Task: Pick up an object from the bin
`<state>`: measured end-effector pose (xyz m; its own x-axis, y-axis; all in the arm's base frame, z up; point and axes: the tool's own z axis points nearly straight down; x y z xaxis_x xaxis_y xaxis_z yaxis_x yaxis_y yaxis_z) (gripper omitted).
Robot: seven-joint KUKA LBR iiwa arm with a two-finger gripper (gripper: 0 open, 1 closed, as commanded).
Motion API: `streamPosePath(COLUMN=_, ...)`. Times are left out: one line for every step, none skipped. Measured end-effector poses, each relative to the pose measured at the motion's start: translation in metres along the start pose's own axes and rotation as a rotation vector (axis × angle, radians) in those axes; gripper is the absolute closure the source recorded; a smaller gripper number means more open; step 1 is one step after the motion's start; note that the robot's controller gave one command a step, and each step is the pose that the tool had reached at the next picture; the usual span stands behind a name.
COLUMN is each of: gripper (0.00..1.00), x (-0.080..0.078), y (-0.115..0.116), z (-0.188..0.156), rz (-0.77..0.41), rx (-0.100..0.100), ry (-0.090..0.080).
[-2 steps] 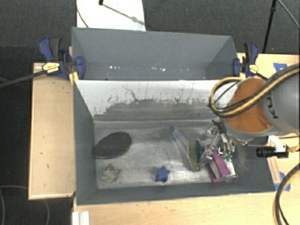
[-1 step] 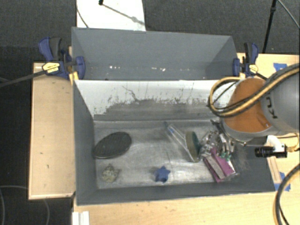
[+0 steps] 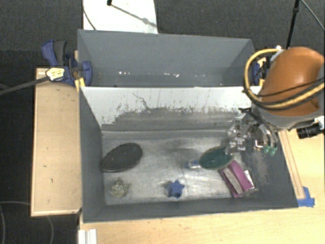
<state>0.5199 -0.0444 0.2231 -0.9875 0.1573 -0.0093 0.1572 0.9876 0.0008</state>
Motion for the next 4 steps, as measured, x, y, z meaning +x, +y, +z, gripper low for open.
streamPosePath(gripper=0.0, x=0.001, y=0.0, z=0.003, rz=0.0, rx=0.001, ry=0.007)
streamPosePath(gripper=0.0, x=-0.062, y=0.01, z=0.152, rz=-0.072, rx=0.0, ry=0.004)
streamPosePath(gripper=1.0, x=-0.063, y=0.011, z=0.148, rz=-0.073, rx=-0.001, ry=-0.002)
streamPosePath(gripper=1.0, x=-0.057, y=-0.009, z=0.009, rz=-0.14, rx=0.001, ry=-0.002)
